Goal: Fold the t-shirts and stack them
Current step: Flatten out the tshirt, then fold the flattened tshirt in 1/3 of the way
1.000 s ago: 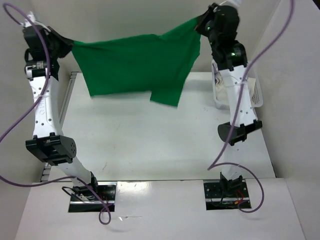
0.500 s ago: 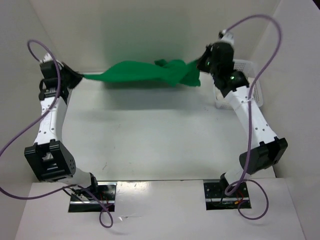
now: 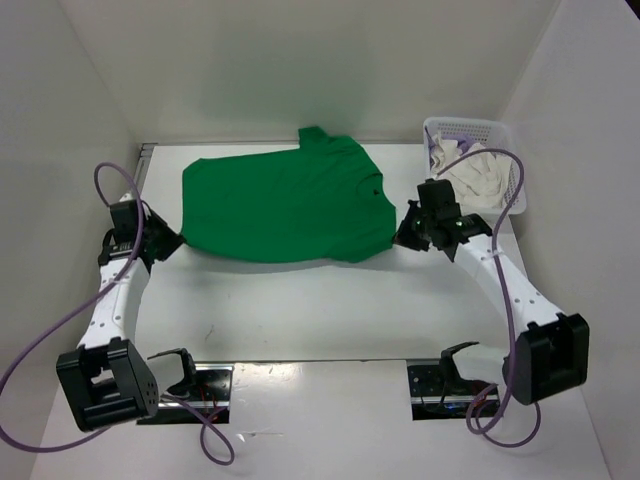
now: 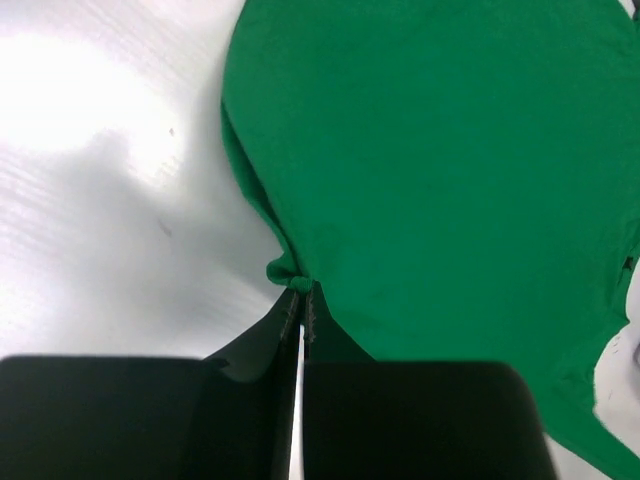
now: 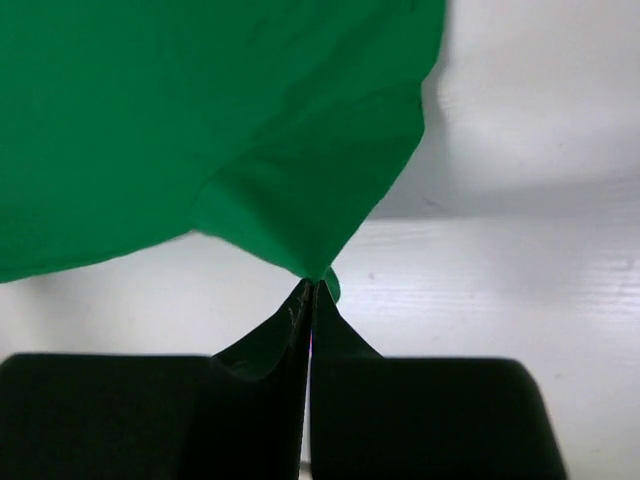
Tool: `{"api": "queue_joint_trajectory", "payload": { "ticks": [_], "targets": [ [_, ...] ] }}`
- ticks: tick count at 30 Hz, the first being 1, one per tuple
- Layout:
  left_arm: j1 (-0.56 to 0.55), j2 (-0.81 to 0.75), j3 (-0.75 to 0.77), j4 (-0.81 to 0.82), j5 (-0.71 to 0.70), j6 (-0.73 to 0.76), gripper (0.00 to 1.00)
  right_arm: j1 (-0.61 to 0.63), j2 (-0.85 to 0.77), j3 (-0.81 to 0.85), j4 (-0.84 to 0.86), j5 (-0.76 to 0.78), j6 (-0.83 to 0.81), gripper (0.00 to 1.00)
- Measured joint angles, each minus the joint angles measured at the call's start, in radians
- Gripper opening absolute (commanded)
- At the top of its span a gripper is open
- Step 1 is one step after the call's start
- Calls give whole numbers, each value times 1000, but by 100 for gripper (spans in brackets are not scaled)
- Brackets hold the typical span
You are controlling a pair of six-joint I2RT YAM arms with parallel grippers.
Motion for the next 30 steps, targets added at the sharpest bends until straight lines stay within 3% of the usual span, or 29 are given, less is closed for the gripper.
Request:
{"api": "queue_joint_trajectory", "payload": {
  "ticks": [9,13,30],
  "targets": [
    [0,-92,-34,-131,-24,29,0,0,-193,-117,-142,-122,102,0],
    [0,-84,-34,-155,-39,29,0,0,-183,-129,-165,-125,114,0],
    [0,286,35,4,-91,25,0,-8,470,407,8,32,10,0]
  ]
}}
